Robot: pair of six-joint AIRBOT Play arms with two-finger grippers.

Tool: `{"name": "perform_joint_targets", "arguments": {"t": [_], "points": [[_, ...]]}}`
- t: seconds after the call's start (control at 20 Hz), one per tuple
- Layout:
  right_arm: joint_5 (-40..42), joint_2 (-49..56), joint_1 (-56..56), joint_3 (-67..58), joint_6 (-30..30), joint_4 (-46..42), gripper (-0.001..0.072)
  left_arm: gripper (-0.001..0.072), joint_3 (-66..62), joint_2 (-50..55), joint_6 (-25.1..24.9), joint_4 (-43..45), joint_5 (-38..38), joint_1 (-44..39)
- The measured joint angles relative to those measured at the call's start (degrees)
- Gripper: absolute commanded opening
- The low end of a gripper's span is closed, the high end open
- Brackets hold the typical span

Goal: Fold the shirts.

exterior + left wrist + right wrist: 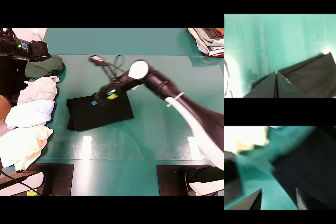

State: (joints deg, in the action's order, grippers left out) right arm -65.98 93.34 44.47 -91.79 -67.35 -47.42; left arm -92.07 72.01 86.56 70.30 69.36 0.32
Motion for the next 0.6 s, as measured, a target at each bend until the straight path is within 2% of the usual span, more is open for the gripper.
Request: {"name": "perform_joint_targets", "arguments": {"t": [0.1,0.15,0.2,0.4,0.6], "points": [[-0.4,-3.2,-6.7,5.9,-0.8,-2.3,0.0481,0.0022,0.0,-0.1,0.0,0.0,1.0,0.1],[-0.8,-4.5,-10.4,9.0,-1.0,-3.0,0.0613,0.0022,0.0,-0.1,0.0,0.0,1.2,0.1],[-1.2,-5.4,-13.9,11.6,-1.1,-3.5,0.0657,0.0022,0.0,-0.1,0.0,0.0,1.4,0.1],[-2.1,-5.2,-25.9,20.1,-1.5,-3.1,0.0649,0.0022,0.0,-0.2,0.0,-0.6,1.7,0.0],[-2.2,-0.2,-29.4,23.1,0.2,3.0,0.0624,0.0023,0.0,-0.2,0.0,-0.8,1.6,0.0]]}}
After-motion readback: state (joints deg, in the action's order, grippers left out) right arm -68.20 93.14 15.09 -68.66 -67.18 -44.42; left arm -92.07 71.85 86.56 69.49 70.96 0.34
